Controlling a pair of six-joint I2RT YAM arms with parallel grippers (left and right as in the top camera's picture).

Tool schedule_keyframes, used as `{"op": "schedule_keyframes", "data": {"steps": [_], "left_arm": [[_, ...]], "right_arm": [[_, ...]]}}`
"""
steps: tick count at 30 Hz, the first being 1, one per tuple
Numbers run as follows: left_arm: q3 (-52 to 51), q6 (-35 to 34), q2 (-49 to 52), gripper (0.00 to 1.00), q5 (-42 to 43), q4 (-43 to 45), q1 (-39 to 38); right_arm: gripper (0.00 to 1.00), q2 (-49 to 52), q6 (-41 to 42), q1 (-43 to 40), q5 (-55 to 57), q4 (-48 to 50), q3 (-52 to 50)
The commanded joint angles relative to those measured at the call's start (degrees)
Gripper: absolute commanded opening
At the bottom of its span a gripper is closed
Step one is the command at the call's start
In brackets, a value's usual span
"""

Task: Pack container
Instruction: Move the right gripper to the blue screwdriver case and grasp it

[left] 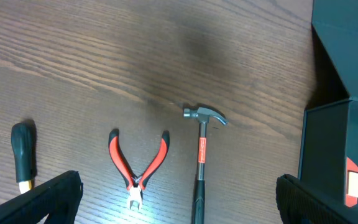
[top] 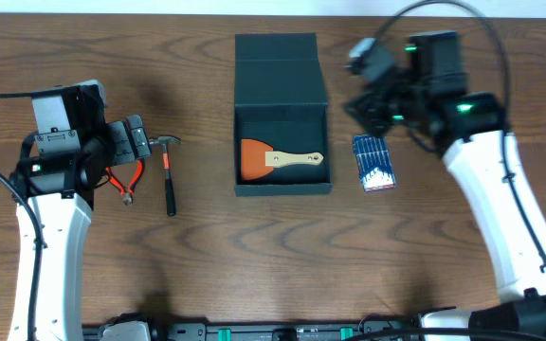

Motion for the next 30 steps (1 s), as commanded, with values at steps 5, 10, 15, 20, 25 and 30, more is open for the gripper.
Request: {"op": "schedule_keyframes", "data": {"steps": [5, 10, 15, 20, 25, 30], "left_arm": [[1.42, 0.59, 0.13, 0.98, 0.76, -0.02, 0.24], [1.42, 0.59, 0.13, 0.98, 0.76, -0.02, 0.24], [1.42, 0.59, 0.13, 0.98, 0.76, -0.02, 0.24], [1.42, 0.59, 0.13, 0.98, 0.76, -0.02, 0.24], [1.42, 0.59, 0.13, 0.98, 0.76, -0.02, 0.24], [1.42, 0.59, 0.13, 0.98, 0.76, -0.02, 0.24]], "right_arm": [[0.65, 5.22, 12.39, -8.15, 2.12, -2.78, -5.31], [0.84, 10.27, 16.04, -9.84, 1.62, -1.95, -9.51], [0.99, 15.37, 15.98, -9.81, 0.07, -2.16, -11.15], [0.88, 18.21, 16.04, -9.20, 3.98, -0.46, -11.17], [0.99, 18.25, 15.82, -6.73, 11.58, 1.22, -11.17], [0.99, 18.34, 15.82, -5.46, 11.87, 2.08, -11.17]]}}
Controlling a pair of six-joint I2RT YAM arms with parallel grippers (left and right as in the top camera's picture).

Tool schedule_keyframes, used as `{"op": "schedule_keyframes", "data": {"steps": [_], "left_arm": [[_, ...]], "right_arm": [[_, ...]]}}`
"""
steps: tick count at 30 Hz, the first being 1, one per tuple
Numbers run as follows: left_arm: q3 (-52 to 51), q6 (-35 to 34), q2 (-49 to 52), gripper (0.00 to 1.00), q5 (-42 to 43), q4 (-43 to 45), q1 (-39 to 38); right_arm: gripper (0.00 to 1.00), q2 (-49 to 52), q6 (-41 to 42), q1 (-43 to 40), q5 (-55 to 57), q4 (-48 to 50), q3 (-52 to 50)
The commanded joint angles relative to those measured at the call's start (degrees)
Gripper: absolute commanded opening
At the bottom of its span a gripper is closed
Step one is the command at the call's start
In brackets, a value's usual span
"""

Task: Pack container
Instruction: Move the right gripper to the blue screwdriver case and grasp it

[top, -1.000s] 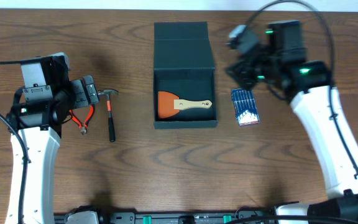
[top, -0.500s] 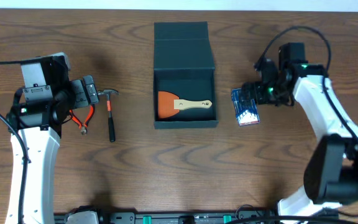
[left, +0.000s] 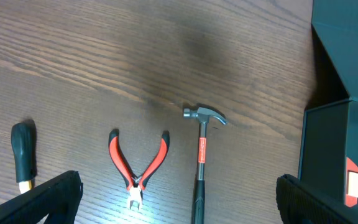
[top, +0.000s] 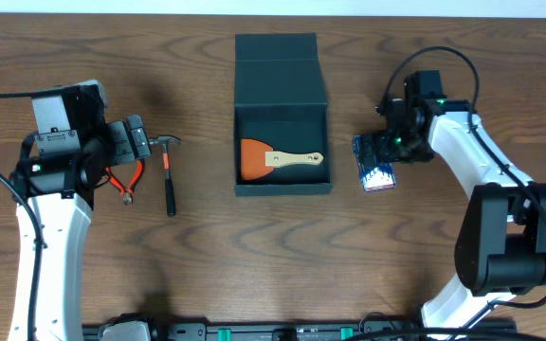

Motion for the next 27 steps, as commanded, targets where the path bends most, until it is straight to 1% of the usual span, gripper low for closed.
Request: {"op": "schedule_keyframes", "data": {"steps": [1, 11, 27], "left_arm": [[1.42, 0.57, 0.13, 0.98, 0.76, -0.02, 0.26], [1.42, 0.57, 0.13, 0.98, 0.76, -0.02, 0.26], [1.42, 0.57, 0.13, 0.98, 0.76, -0.02, 0.26]], "right_arm": [[0.99, 0.42, 0.02, 0.76, 2.05, 0.87, -0.09], [0.99, 1.79, 2.01, 0.37, 2.71, 4.17, -0.15], [0.99, 10.86, 1.51, 2.80, 2.67, 4.17, -0.15]]}}
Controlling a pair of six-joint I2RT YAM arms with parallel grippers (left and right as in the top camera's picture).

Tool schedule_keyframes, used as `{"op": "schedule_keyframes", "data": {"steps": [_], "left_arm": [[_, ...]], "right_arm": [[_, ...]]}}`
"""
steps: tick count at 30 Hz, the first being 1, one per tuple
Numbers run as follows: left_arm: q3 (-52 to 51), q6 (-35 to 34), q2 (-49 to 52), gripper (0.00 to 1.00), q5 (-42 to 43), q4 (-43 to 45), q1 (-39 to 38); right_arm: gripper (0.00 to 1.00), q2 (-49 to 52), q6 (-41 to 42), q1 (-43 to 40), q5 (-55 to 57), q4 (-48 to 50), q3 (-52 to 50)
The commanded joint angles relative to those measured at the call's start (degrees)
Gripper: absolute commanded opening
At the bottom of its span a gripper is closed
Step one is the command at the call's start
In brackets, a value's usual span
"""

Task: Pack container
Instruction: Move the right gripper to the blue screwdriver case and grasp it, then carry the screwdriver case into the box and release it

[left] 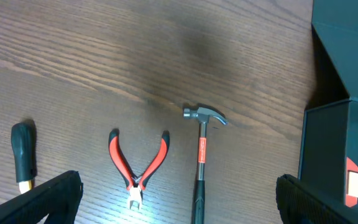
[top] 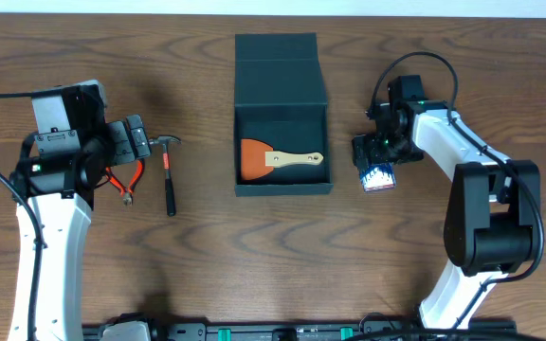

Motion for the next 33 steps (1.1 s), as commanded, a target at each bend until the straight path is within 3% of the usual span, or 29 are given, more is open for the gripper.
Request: {"op": "schedule_keyframes", "data": {"steps": [1, 2, 6, 14, 21, 28, 33], "left_arm": [[1.42, 0.57, 0.13, 0.98, 0.74, 0.00, 0.24], [1.42, 0.57, 0.13, 0.98, 0.74, 0.00, 0.24], [1.42, 0.57, 0.13, 0.98, 0.74, 0.00, 0.24], [1.42, 0.57, 0.13, 0.98, 0.74, 0.00, 0.24], [1.42, 0.57, 0.13, 0.98, 0.74, 0.00, 0.24], [1.42, 0.57, 0.11, 0.98, 0.74, 0.00, 0.24], [1.42, 0.57, 0.13, 0.98, 0.74, 0.00, 0.24]], "right_arm": [[0.99, 4.04, 0.46, 0.94, -0.92, -0.09, -0.66], [0.99, 4.50, 0.46, 0.96, -0.87, -0.09, -0.66], [0.79, 4.79, 0.48, 0.94, -0.46, -0.55, -0.66], [0.81, 4.76, 0.50, 0.94, -0.48, -1.16, -0.66], [0.75, 2.93, 2.21, 0.92, -0.48, -1.36, -0.17], [0.60, -6.71, 2.23, 1.14, -0.50, -2.69, 3.65], [0.60, -15.61, 1.05, 2.58, -0.39, -2.99, 5.01]]}}
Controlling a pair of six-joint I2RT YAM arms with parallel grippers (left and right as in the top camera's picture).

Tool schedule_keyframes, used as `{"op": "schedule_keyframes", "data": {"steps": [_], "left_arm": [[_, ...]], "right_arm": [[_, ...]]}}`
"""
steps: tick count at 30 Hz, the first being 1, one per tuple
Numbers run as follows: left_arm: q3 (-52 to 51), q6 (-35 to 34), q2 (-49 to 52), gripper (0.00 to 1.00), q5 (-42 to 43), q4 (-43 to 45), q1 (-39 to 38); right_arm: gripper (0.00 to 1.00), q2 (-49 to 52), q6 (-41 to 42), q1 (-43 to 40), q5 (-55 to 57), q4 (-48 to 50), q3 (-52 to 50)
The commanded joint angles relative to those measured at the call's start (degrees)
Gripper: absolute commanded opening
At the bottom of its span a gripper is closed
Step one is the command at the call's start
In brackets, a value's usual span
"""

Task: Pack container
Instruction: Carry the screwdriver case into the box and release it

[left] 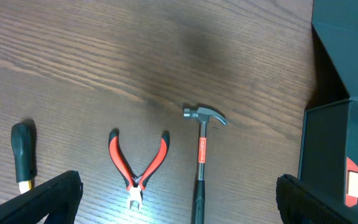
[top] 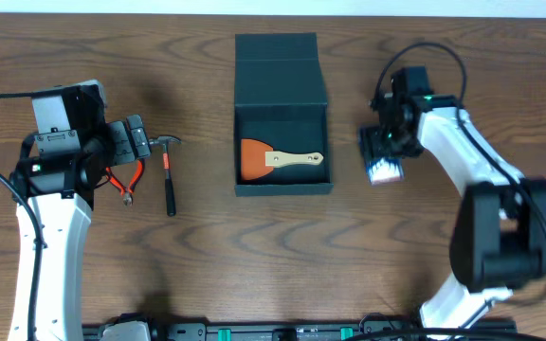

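The dark open box [top: 282,182] stands mid-table with its lid [top: 279,68] folded back; an orange scraper [top: 265,159] with a wooden handle lies inside. To its right a blue packet [top: 385,171], bright and blurred, hangs from my right gripper [top: 388,144], which is shut on the packet's far end. My left gripper [top: 133,142] stays open above the tools, its wide-apart fingers [left: 50,198] at the bottom of the left wrist view, nothing between them. The box wall [left: 340,149] shows at that view's right.
Left of the box lie a small hammer [left: 200,155], red-handled pliers [left: 138,163] and a green-handled screwdriver [left: 23,154]. The hammer [top: 168,172] and the pliers [top: 125,180] also show from overhead. Cables loop above the right arm.
The blue packet has shifted a little to the right and looks brighter and blurred, with my right gripper on it. The right arm's pose has changed. The left arm and the tools are unmoved.
My right gripper was high behind the blue packet, which lay flat right of the box. Then it was down at the packet's far end, and stayed there. Now the packet has shifted with it. The left gripper hung open over the tools throughout.
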Motion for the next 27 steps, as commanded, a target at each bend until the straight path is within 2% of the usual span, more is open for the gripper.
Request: {"op": "schedule_keyframes", "data": {"steps": [1, 3, 5, 6, 8, 12, 15, 20, 22, 27], "left_arm": [[1.42, 0.57, 0.13, 0.98, 0.76, 0.00, 0.26], [1.42, 0.57, 0.13, 0.98, 0.76, 0.00, 0.26], [1.42, 0.57, 0.13, 0.98, 0.76, 0.00, 0.26], [1.42, 0.57, 0.11, 0.98, 0.76, 0.00, 0.26], [1.42, 0.57, 0.13, 0.98, 0.76, 0.00, 0.26], [1.42, 0.57, 0.13, 0.98, 0.76, 0.00, 0.26], [1.42, 0.57, 0.13, 0.98, 0.76, 0.00, 0.26], [1.42, 0.57, 0.13, 0.98, 0.76, 0.00, 0.26], [1.42, 0.57, 0.13, 0.98, 0.76, 0.00, 0.26], [1.42, 0.57, 0.13, 0.98, 0.76, 0.00, 0.26]], "right_arm": [[0.58, -8.37, -0.37, 1.90, -0.96, 0.44, 2.73], [0.54, -11.32, -0.94, 2.86, -1.25, 0.22, 2.73], [0.46, -14.27, -4.98, 4.57, -2.71, -0.11, 2.73], [0.41, -15.61, -7.10, 5.66, -2.80, -0.13, 2.73], [0.21, -18.34, -10.99, 8.22, -2.89, -0.07, 2.73], [0.01, -22.45, -16.68, 13.84, -2.99, 1.66, 2.73], [0.01, -22.77, -24.52, 17.49, -5.55, 2.49, 2.71], [0.01, -19.37, -44.85, 21.55, -11.08, 2.62, 2.69], [0.01, -17.29, -50.21, 22.27, -11.06, 3.54, 2.69], [0.01, -10.47, -51.65, 22.18, -11.23, 9.94, 2.69]]}}
